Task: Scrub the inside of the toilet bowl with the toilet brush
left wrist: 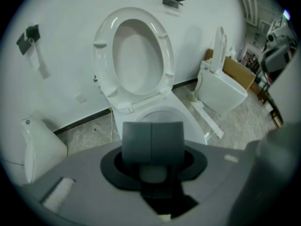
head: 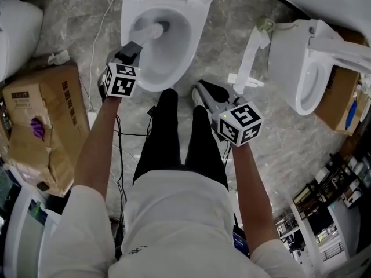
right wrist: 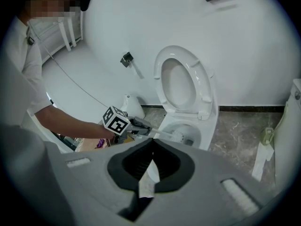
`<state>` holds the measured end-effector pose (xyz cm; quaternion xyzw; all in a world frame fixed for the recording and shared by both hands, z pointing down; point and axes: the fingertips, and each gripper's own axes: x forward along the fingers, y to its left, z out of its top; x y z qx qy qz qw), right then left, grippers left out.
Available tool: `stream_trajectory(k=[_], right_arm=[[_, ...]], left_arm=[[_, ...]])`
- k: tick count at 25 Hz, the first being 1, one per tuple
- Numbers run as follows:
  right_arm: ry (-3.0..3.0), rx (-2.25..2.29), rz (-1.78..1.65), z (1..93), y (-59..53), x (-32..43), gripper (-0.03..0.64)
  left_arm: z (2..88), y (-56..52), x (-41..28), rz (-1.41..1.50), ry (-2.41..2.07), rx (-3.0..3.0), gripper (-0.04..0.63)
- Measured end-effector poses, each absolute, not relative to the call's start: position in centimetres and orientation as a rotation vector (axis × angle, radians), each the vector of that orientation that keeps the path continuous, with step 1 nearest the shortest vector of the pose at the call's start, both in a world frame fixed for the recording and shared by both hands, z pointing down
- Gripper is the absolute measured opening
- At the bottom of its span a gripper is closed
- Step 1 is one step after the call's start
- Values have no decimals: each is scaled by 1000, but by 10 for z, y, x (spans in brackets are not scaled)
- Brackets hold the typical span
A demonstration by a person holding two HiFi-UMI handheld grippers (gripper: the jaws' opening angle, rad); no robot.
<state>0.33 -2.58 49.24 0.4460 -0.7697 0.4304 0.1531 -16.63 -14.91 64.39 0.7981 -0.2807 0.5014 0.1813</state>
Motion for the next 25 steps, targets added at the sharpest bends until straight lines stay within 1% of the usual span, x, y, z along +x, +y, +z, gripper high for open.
stream_trajectory(k=[16, 25], right_arm=[[-2138, 1345, 1306, 510, -15, 15, 0], [-2112, 1376, 1335, 515, -11, 22, 0]], left_arm=[[674, -218, -111, 1491, -683, 2328, 156], [682, -235, -106, 1555, -629, 2337, 156]])
